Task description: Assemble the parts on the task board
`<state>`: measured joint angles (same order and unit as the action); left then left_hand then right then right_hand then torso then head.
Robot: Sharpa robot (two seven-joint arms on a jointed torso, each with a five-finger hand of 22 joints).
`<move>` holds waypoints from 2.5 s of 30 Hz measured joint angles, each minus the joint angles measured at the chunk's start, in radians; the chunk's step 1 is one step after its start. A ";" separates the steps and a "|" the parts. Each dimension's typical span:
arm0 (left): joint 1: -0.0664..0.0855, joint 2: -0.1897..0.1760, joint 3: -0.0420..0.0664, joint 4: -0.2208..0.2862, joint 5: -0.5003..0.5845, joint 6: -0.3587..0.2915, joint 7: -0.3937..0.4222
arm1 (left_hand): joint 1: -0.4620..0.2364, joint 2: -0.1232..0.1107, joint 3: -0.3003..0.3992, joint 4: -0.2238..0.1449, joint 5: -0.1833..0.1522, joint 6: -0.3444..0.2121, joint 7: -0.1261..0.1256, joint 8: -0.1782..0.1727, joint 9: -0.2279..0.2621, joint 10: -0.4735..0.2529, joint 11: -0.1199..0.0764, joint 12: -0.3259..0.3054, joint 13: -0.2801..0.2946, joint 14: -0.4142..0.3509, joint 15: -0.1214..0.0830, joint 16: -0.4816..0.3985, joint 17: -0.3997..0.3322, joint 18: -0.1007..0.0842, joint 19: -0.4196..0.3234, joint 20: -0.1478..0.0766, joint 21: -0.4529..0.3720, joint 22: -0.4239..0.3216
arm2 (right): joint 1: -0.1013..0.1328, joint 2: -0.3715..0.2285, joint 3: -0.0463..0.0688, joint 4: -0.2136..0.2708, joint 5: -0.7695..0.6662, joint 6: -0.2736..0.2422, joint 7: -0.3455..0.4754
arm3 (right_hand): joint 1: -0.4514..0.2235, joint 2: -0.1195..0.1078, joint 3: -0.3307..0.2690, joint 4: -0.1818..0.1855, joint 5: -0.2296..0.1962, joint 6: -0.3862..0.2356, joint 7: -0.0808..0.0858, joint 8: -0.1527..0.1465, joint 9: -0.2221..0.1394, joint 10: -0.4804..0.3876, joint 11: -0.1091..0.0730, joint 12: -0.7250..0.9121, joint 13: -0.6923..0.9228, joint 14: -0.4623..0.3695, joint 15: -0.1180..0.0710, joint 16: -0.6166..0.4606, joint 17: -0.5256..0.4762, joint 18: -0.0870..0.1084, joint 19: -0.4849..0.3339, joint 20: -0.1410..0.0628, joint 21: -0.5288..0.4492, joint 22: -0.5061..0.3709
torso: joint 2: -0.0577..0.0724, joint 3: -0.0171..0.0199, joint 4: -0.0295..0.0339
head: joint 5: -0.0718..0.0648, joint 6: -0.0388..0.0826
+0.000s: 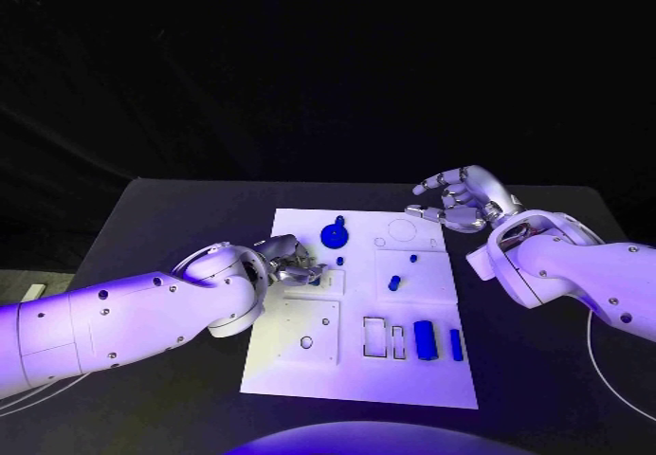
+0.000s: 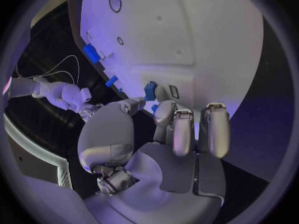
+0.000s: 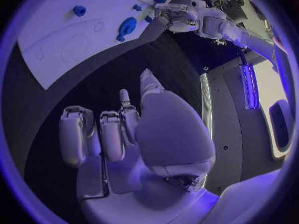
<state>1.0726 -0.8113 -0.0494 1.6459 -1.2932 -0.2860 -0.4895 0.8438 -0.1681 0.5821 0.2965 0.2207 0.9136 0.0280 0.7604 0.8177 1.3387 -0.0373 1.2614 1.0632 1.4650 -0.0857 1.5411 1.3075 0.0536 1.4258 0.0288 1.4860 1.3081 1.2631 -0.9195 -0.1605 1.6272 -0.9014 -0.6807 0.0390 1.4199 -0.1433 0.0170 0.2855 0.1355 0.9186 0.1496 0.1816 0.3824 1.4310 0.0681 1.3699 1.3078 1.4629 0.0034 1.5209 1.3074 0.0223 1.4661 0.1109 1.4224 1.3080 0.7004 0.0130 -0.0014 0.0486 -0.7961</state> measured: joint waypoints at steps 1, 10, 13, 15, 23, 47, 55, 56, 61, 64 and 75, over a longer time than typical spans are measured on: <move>0.000 0.000 0.000 0.000 0.000 -0.001 0.000 | -0.003 0.003 0.000 0.000 0.000 0.000 0.000 0.000 0.000 0.000 0.000 0.000 0.000 0.000 0.000 0.000 0.000 0.000 0.000 0.000 0.000 0.000 | 0.000 0.000 0.000 0.000 0.000 0.000 0.000 | 0.000 0.000 0.000 0.000 0.000 0.000 0.000 0.000 0.000 0.000 0.000 0.000 0.000 0.000 0.000 0.000 0.000 0.000 0.000 0.000 0.000 0.000 | 0.000 0.0000 -0.0002 | 0.000 0.000; -0.002 -0.001 0.000 0.003 0.004 -0.009 -0.002 | -0.003 0.003 -0.003 -0.003 0.000 0.000 0.000 0.000 0.000 0.000 0.000 0.000 0.000 0.000 0.000 0.000 0.000 0.000 0.004 -0.004 0.000 0.000 | -0.003 0.003 0.000 -0.001 0.000 0.000 0.003 | 0.000 0.000 0.000 0.000 0.000 0.000 0.000 0.000 0.000 0.000 0.000 0.000 0.000 0.000 0.000 0.000 0.000 0.000 0.000 0.000 0.000 0.000 | 0.000 0.0000 0.0002 | 0.001 0.001; -0.002 -0.002 0.000 0.004 0.004 -0.010 -0.002 | -0.003 0.003 -0.003 -0.003 0.000 0.000 0.000 0.000 0.000 0.000 0.000 0.000 0.000 0.000 0.000 0.000 0.000 0.000 0.004 -0.004 0.000 0.000 | -0.003 0.003 0.000 -0.001 0.000 0.000 0.003 | 0.000 0.000 0.000 0.000 0.000 0.000 0.000 0.000 0.000 0.000 0.000 0.000 0.000 0.000 0.000 0.000 0.000 0.000 0.000 0.000 0.000 0.000 | 0.000 0.0000 -0.0001 | 0.000 0.001; -0.002 -0.003 0.000 0.005 0.005 -0.011 -0.003 | -0.003 0.003 -0.003 -0.003 0.000 0.000 0.000 0.000 0.000 0.000 0.000 0.000 0.000 0.000 0.000 0.000 0.000 0.000 0.004 -0.004 0.000 0.000 | -0.004 0.002 0.000 -0.001 0.000 0.000 0.004 | 0.000 0.000 0.000 0.000 0.000 0.000 0.000 0.000 0.000 0.000 0.000 0.000 0.000 0.000 0.000 0.000 0.000 0.000 0.000 0.000 0.000 0.000 | 0.000 0.0000 -0.0004 | 0.000 0.001; -0.004 -0.010 0.000 0.014 0.008 -0.012 -0.004 | -0.009 0.009 -0.003 -0.003 0.000 0.000 0.000 -0.001 0.001 0.000 0.000 0.000 0.002 0.000 0.000 0.000 0.000 0.000 0.004 -0.004 0.000 0.000 | -0.005 0.002 0.000 -0.002 0.000 0.000 0.005 | 0.000 0.000 0.000 0.000 0.000 0.000 0.000 0.000 0.000 0.000 0.000 0.000 0.000 0.000 0.000 0.000 0.000 0.000 0.000 0.000 0.000 0.000 | 0.000 0.0003 -0.0004 | 0.000 -0.001; -0.005 -0.032 0.008 0.036 0.033 -0.013 -0.010 | -0.011 0.011 -0.006 0.000 0.000 0.005 -0.001 -0.002 0.002 0.000 0.000 0.004 0.006 0.000 0.000 0.000 0.000 0.000 0.011 -0.004 0.004 0.000 | -0.008 0.002 0.000 -0.004 0.000 0.000 0.007 | 0.000 0.000 0.000 0.000 0.000 0.000 0.000 0.004 0.000 0.000 0.000 0.000 0.000 0.000 0.000 0.000 0.001 0.000 0.000 0.000 0.000 -0.001 | 0.000 0.0004 -0.0004 | 0.002 0.002; 0.008 -0.066 0.047 0.057 0.130 -0.003 -0.005 | 0.020 -0.017 -0.036 -0.004 0.000 -0.045 0.022 -0.049 -0.006 -0.057 0.017 -0.052 -0.078 0.001 0.005 0.000 0.000 0.000 -0.027 0.004 -0.020 -0.006 | -0.009 0.003 0.000 -0.014 0.000 -0.001 0.009 | 0.000 0.000 0.000 0.000 0.000 0.000 0.000 0.004 0.000 0.000 0.000 0.000 0.000 0.000 0.000 0.000 0.001 0.000 0.000 0.000 0.000 -0.001 | -0.001 0.0004 -0.0005 | 0.003 0.008; 0.016 -0.071 0.050 0.057 0.151 0.005 -0.005 | 0.039 -0.020 -0.045 -0.006 0.000 -0.071 0.036 -0.072 -0.016 -0.094 0.028 -0.087 -0.127 0.001 0.017 -0.004 0.000 0.000 -0.050 0.011 -0.035 -0.028 | -0.009 0.004 0.000 -0.015 0.000 -0.001 0.009 | 0.000 0.000 0.000 0.000 0.000 0.000 0.000 0.004 0.000 0.000 0.000 0.000 0.000 0.000 0.000 0.000 0.001 0.000 0.000 0.000 0.000 -0.001 | -0.002 0.0004 -0.0005 | 0.003 0.009; 0.089 -0.086 0.060 0.032 0.260 0.095 -0.005 | 0.128 -0.037 -0.069 -0.005 -0.002 -0.124 0.074 -0.135 -0.060 -0.171 0.063 -0.153 -0.225 -0.002 0.045 -0.021 0.000 0.016 -0.102 0.038 -0.075 -0.098 | -0.010 0.007 0.000 -0.027 0.000 -0.002 0.011 | 0.000 0.000 -0.003 0.003 0.000 0.000 0.000 0.004 0.000 0.000 0.000 -0.007 0.000 0.000 0.000 -0.003 0.000 0.004 0.000 0.000 -0.008 0.000 | -0.002 0.0003 -0.0011 | 0.004 0.014; 0.137 -0.088 0.064 -0.001 0.302 0.163 -0.006 | 0.132 -0.033 -0.081 -0.004 -0.006 -0.133 0.083 -0.150 -0.073 -0.179 0.071 -0.161 -0.239 0.004 0.050 -0.021 0.000 0.016 -0.107 0.042 -0.077 -0.108 | -0.010 0.010 0.000 -0.034 0.000 -0.003 0.012 | 0.000 0.000 -0.003 0.003 0.000 0.000 0.000 0.004 0.000 -0.021 -0.002 -0.031 0.000 0.000 0.000 -0.006 0.000 0.016 -0.001 -0.001 -0.013 0.000 | -0.002 0.0010 -0.0011 | 0.006 0.015; 0.220 -0.017 0.064 -0.147 0.344 0.379 -0.016 | 0.131 -0.033 -0.118 -0.004 -0.014 -0.133 0.083 -0.158 -0.091 -0.190 0.075 -0.165 -0.255 0.000 0.054 -0.024 0.000 0.016 -0.111 0.046 -0.085 -0.114 | -0.010 0.019 0.000 -0.050 0.008 -0.007 0.024 | 0.000 0.000 -0.003 0.003 0.000 -0.018 -0.004 0.022 -0.002 -0.153 -0.005 -0.260 -0.147 0.003 -0.004 -0.098 -0.043 0.055 -0.094 -0.011 -0.181 0.000 | 0.000 0.0004 -0.0012 | 0.011 0.023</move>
<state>1.2928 -0.8282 0.0149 1.4991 -0.9491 0.0928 -0.5052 0.9753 -0.2013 0.4643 0.2925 0.2064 0.7809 0.1106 0.6025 0.7270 1.1488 0.0375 1.0968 0.8087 1.4650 -0.0317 1.5174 1.3075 0.0696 1.3148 0.0750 1.4010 1.1939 1.2530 -0.9010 -0.1604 1.5776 -0.8930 -0.6877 0.0628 1.4199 -0.1433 0.0141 0.2884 0.1355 0.9010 0.1453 0.2034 0.3807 1.2784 0.0631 1.1103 1.1604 1.4660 -0.0010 1.4225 1.2649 0.0774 1.3719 0.0998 1.2410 1.3079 0.7006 0.0134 -0.0026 0.0598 -0.7727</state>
